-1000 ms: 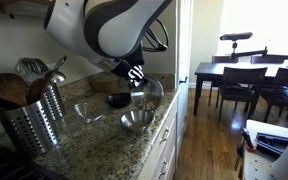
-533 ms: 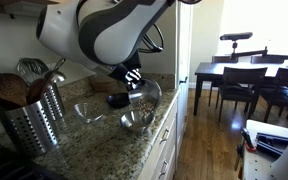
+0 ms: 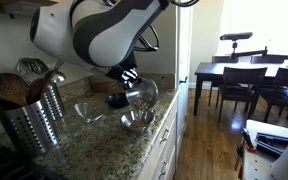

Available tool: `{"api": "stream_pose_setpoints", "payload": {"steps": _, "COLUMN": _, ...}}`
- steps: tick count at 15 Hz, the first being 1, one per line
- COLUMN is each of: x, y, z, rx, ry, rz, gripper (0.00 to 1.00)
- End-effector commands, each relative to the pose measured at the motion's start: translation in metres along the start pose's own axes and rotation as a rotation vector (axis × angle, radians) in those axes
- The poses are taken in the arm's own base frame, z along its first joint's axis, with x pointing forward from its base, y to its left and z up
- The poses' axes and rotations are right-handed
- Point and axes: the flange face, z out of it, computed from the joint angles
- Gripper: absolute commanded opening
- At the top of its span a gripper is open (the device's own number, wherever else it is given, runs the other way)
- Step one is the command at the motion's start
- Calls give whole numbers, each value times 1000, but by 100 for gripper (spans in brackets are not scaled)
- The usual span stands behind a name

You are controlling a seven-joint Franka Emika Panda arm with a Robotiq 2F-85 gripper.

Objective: Pour contents from the silver bowl on the right to the silver bowl on the left

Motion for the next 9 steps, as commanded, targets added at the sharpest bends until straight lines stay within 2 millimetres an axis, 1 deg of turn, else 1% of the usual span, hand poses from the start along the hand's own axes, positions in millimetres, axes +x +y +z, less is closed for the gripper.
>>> {"api": "stream_pose_setpoints", "payload": {"steps": 1, "x": 2, "y": 5, "z": -7, "rx": -40, "ry": -22, "rz": -1, "gripper": 8}}
{"api": "stream_pose_setpoints", "payload": {"steps": 9, "x": 6, "y": 4, "z": -8, "rx": -57, "ry": -34, "rz": -6, "gripper": 8}}
